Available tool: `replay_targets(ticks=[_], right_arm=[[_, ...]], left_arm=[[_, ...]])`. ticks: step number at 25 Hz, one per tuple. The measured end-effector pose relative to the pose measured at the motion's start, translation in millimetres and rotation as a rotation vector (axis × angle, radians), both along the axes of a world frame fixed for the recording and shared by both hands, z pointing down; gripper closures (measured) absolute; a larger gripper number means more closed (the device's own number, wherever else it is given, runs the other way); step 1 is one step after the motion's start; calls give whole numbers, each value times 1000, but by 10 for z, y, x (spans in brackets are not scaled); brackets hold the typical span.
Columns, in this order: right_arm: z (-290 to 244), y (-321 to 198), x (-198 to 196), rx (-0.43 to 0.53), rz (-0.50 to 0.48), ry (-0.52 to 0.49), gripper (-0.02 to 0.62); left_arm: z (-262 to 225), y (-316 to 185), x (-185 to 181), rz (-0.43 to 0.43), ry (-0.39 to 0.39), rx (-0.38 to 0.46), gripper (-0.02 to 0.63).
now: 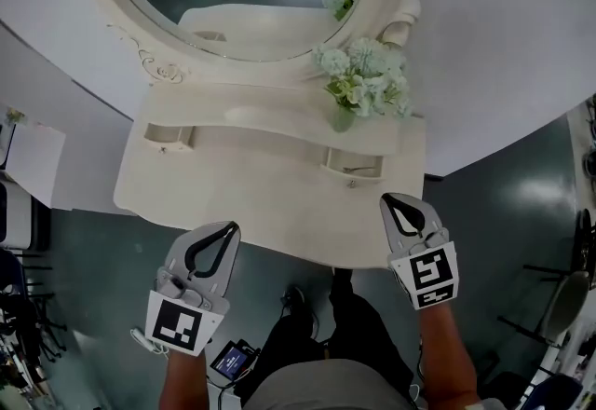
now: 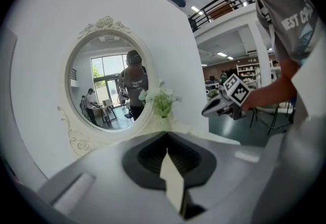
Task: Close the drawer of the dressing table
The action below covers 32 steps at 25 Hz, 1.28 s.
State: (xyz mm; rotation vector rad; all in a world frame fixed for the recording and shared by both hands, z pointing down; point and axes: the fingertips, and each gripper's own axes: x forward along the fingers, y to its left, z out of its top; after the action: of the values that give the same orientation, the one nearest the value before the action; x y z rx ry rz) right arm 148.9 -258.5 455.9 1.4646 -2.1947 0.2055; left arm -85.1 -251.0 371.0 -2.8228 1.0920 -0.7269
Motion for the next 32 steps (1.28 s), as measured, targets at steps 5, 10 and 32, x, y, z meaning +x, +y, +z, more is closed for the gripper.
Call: replay_targets(ticks=[5,10,32], right_arm=[[339,-126,-15,-33,-14,-3,592],[629,-229,-49,-58,-29,2,592],[1835,-481,-220,-180,-69,97,515]], left_arm=[[204,-53,22,-8,-18,-25,603],[412,-83,26,-20,-35,-64,603],[1205,-125,36,-33,-83,-152,603]])
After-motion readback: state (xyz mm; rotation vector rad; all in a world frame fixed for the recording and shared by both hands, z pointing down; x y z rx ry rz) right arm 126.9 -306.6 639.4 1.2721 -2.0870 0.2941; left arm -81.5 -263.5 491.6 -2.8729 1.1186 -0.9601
